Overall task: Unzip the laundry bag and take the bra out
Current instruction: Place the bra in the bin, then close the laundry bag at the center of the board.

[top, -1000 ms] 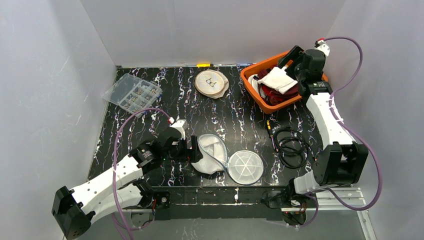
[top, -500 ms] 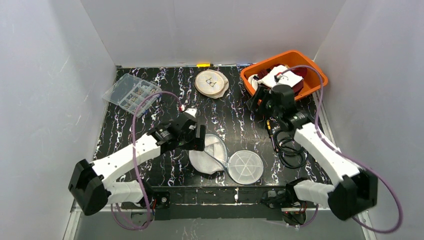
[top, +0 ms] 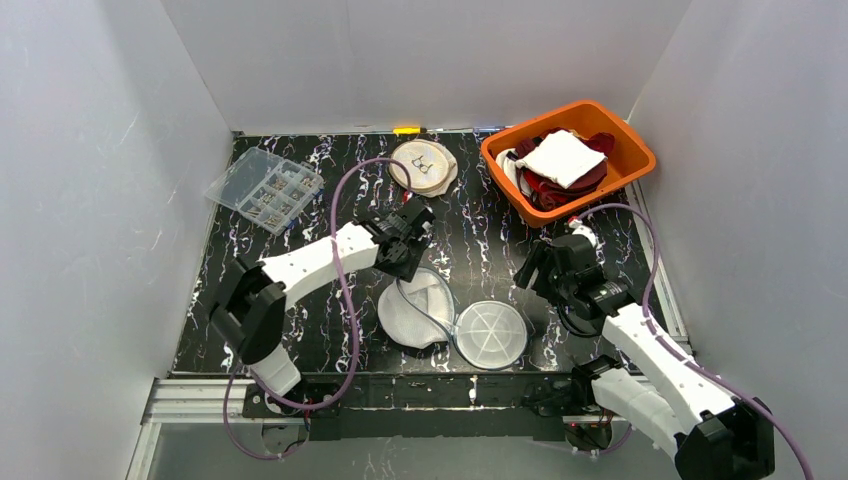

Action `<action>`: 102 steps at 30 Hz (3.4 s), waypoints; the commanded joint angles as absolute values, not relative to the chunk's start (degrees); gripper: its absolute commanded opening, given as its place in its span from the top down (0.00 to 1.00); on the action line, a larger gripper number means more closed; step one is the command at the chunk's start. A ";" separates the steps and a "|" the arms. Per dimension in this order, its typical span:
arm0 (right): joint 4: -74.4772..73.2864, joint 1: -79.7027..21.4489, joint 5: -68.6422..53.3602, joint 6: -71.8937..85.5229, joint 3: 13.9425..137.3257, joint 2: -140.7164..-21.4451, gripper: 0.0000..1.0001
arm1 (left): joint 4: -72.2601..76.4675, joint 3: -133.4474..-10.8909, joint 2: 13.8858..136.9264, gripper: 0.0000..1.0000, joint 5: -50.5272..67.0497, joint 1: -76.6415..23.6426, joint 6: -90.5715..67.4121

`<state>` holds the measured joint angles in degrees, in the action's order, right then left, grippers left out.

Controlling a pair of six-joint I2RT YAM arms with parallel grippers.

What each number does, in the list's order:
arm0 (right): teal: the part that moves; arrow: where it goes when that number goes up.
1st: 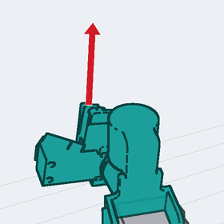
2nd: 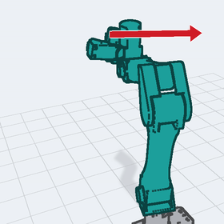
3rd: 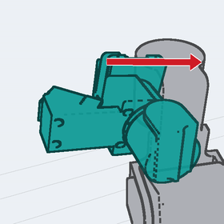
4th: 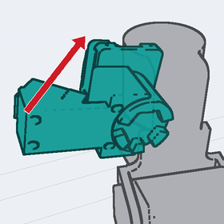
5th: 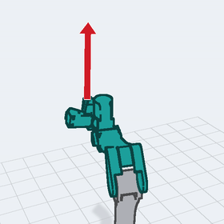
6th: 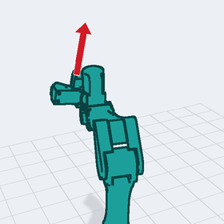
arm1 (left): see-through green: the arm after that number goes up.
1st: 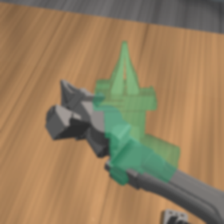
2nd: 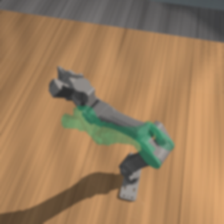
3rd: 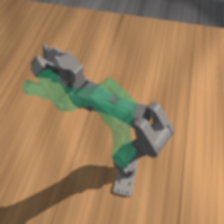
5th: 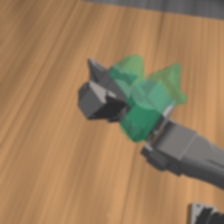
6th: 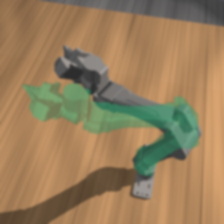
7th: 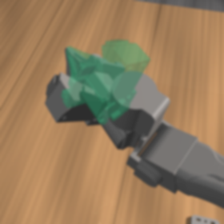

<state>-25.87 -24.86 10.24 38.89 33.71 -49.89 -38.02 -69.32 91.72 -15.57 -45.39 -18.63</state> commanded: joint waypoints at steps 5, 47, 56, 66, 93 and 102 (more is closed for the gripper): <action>-30.02 -25.03 9.64 44.30 30.91 -44.48 0.19 | -41.90 -75.26 97.69 0.60 -14.88 -44.69 -14.99; -34.54 -26.28 10.06 31.44 46.79 -51.70 0.99 | -28.97 -61.99 76.31 1.00 -7.34 -44.65 -26.54; -45.43 -28.61 10.50 20.07 79.88 -63.14 0.99 | -21.57 -63.24 69.26 1.00 -4.15 -44.64 -30.56; -40.18 -28.90 10.92 19.89 73.65 -62.00 0.99 | -16.35 -55.74 71.28 1.00 -1.71 -44.57 -34.76; -43.38 -55.09 36.58 28.07 78.00 -75.46 0.99 | -5.89 -46.17 74.50 1.00 3.03 -44.56 -41.08; -32.68 -55.13 29.11 35.71 73.08 -74.75 0.99 | -5.98 -44.91 73.44 1.00 3.00 -44.58 -40.60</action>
